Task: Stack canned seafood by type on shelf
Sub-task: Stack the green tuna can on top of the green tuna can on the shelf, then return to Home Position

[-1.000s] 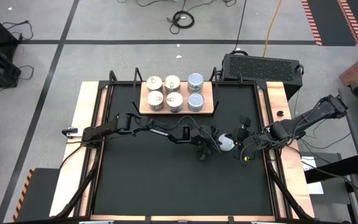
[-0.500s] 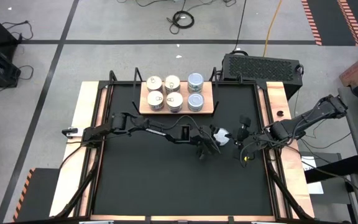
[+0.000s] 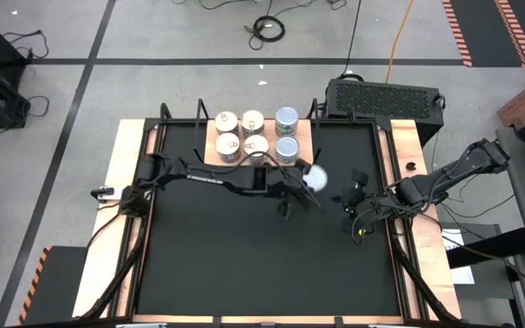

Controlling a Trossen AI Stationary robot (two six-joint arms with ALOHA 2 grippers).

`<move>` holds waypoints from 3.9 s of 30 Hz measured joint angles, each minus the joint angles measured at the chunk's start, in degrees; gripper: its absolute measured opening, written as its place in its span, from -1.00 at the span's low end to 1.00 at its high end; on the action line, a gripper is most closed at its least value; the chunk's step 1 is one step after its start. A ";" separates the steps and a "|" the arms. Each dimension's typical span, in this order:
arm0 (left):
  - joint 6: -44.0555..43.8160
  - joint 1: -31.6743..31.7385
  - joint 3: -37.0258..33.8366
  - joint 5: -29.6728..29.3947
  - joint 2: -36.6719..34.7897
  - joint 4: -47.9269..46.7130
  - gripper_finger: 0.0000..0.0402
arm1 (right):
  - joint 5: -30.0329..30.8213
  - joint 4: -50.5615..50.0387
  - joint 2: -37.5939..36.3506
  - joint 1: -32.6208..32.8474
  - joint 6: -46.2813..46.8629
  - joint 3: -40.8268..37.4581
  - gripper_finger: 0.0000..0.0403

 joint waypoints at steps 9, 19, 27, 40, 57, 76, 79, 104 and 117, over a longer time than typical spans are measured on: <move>-5.03 4.11 0.09 -5.27 -3.87 -8.10 -1.00 | -0.05 -0.61 0.02 0.02 0.83 -0.02 -1.00; -7.59 10.65 -1.36 -4.57 -4.07 -8.87 -1.00 | -0.23 -1.49 -0.02 0.02 2.81 -0.02 -1.00; -7.90 13.40 -5.18 -2.92 -4.00 -4.48 -1.00 | -0.22 -3.41 -0.01 0.02 4.69 -0.02 -1.00; -9.37 13.74 -5.29 -0.40 -4.03 -4.76 -0.98 | 0.05 -2.89 -0.02 0.02 4.58 -0.02 -1.00; -10.87 13.77 -4.70 -1.25 -6.98 -7.20 -0.67 | 0.17 -2.11 -0.02 0.01 4.31 -0.02 -1.00; -27.12 9.10 -20.81 23.81 -33.46 -17.36 -0.89 | -5.21 25.95 1.60 -1.25 -9.70 0.09 -1.00; -30.12 7.71 -32.27 22.12 -40.70 -10.70 -0.97 | -10.32 29.78 3.04 -1.57 -12.14 0.09 -1.00; -47.73 4.17 -87.38 14.80 -78.44 44.85 -0.98 | -25.80 23.05 -21.22 -18.96 -19.04 -7.41 -1.00; -49.84 4.81 -96.32 10.58 -87.52 50.77 -0.98 | -25.75 29.39 -38.94 -21.88 -10.76 -27.49 -1.00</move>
